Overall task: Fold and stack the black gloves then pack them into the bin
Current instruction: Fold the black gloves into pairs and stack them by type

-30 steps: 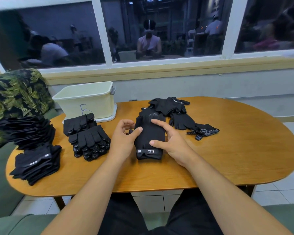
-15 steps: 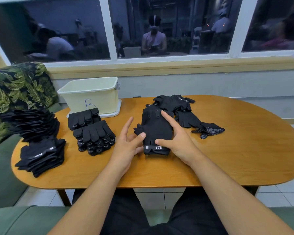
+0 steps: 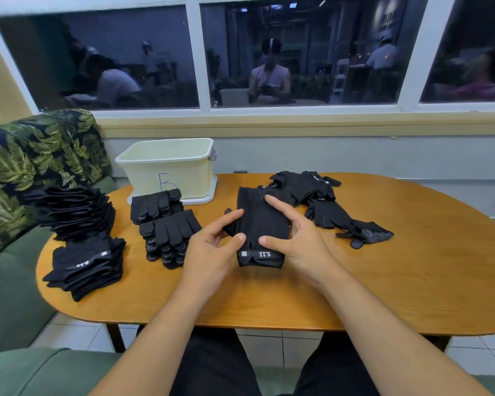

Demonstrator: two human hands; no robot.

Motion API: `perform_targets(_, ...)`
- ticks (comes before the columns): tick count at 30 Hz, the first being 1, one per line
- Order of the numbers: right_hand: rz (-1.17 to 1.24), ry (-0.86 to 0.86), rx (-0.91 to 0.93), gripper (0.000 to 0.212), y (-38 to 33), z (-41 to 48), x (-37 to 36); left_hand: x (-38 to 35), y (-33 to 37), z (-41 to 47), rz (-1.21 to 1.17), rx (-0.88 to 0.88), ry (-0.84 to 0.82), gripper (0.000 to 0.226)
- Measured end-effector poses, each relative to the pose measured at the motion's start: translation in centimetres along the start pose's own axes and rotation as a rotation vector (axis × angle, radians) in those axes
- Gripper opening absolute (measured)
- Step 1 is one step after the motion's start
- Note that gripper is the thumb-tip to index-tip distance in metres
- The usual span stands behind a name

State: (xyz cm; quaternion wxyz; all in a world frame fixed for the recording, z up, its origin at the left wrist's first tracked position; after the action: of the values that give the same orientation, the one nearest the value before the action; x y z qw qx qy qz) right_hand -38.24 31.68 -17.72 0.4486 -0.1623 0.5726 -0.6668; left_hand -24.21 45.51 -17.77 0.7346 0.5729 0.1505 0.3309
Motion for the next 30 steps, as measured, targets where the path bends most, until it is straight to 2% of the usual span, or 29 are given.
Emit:
perform_targets(6, -0.049, -0.176, 0.0, 0.081, -1.7, 3.5, -7.2, 6.9, 2.6, -1.0, -0.088, -0.016, 0.072, 0.057)
perform_targets(11, -0.056, -0.337, -0.058, 0.08, -0.5, 6.2, -14.2, 14.2, 2.6, -2.3, -0.034, -0.022, 0.156, 0.06)
perform_targets(18, -0.011, -0.352, -0.174, 0.072, 4.6, 9.8, -23.7, 23.7, -0.2, -2.8, 0.078, 0.112, 0.418, 0.059)
perform_targets(25, -0.188, -0.365, -0.47, 0.063, 9.1, 13.2, -29.3, 29.4, -2.9, -1.2, -0.002, 0.338, 0.403, 0.063)
perform_targets(30, -0.269, -0.358, -0.581, 0.064, 11.0, 13.5, -30.6, 30.8, -4.9, -0.4, -0.02, 0.432, 0.391, 0.065)
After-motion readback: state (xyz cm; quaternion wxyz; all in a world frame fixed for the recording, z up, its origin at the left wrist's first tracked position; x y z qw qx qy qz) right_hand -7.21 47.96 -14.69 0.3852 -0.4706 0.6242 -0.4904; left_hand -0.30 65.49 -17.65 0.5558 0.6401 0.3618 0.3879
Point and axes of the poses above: each hand's wrist, its own z-axis towards the middle knuckle, its own x-axis out of the back of the hand, y = z × x, the point moved 2 cm from there along z, towards the middle knuckle, and after that the axes turned 12 degrees about z, right-handed, at the moved point
